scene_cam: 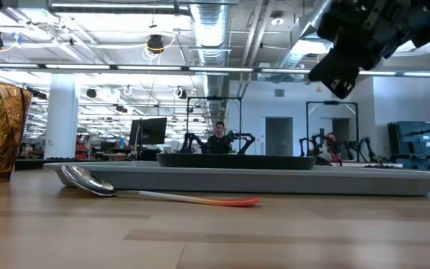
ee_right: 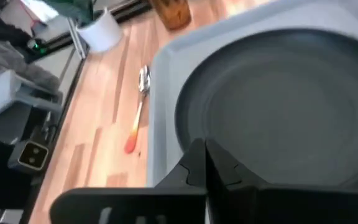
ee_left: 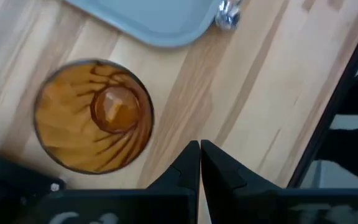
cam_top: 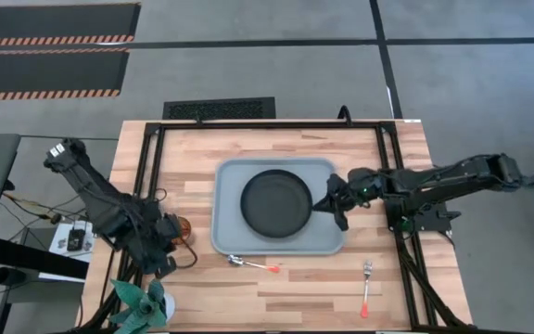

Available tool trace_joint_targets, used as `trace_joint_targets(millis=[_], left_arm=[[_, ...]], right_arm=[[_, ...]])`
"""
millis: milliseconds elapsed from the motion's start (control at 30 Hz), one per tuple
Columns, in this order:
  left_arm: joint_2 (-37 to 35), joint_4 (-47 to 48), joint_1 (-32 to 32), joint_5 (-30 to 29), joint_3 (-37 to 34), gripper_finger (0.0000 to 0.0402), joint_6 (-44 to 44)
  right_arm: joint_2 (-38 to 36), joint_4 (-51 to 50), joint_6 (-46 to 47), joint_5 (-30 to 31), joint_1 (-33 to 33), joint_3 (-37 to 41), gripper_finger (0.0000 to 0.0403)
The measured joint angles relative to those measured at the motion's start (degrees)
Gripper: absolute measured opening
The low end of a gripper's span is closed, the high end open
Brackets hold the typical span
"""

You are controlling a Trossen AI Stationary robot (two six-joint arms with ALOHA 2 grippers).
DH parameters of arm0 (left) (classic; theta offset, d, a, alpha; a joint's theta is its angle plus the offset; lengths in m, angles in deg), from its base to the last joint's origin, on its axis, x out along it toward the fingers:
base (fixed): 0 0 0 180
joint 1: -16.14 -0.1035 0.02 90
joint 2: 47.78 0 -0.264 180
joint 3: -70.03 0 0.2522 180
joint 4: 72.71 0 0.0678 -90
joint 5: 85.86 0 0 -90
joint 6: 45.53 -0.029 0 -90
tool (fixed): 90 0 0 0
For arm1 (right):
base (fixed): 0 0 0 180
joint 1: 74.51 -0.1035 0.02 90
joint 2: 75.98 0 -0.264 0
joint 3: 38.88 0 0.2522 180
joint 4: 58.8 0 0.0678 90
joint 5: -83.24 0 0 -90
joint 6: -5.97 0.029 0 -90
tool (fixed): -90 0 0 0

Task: Pick and place plate/cup/fork/spoon on tray
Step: Put the brown cup on the gray tray to the top left of the black plate

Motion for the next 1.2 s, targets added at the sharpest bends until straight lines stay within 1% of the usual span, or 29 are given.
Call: trace_joint_targets(millis=[133,233,333,500,633,700,833,900,1067,1200], left_arm=[[1.7,-1.6,2.7,-1.5,0.0,0.0,0.5],[2.2,-1.6,3.2,-2.1,0.0,0.0001,2.8],[3.2,-1.6,3.1,-2.1,0.0,0.0011,2.2],[6.6,-1.7,3.1,-2.0,0.0,0.0054,2.4],[8.3,-0.8,3.0,-3.2,0.0,0.0094,2.2],[8.6,1.2,2.6,-3.8,0.0,0.0111,3.5],[8.4,6.6,1.5,-4.7,0.0,0.0132,7.6],[8.1,7.3,1.2,-5.2,-0.1,0.0136,7.7],[8.1,0.2,-0.4,-3.8,-3.5,0.0137,1.6],[8.1,-3.3,-2.5,-3.4,-7.6,0.0137,-0.1]], right_arm=[[3.7,0.6,0.7,0.7,-2.2,0.0,0.0006],[6.1,3.4,1.6,0.7,-3.0,0.0,0.0006],[8.0,6.8,1.7,0.7,-3.3,0.0,0.0006],[10.5,10.4,1.7,0.7,-3.2,0.0,0.0006],[10.9,9.9,1.7,0.7,-3.3,-0.6,0.0006],[10.9,10.1,1.7,0.7,-3.3,-1.0,0.0006],[10.9,10.0,1.5,0.7,-3.1,-1.5,0.0006],[10.9,10.0,1.4,0.7,-3.1,-1.6,0.0006],[10.9,9.8,1.2,0.7,-2.7,-1.6,0.0006],[10.9,9.8,1.3,0.7,-1.6,-1.6,0.0006]])
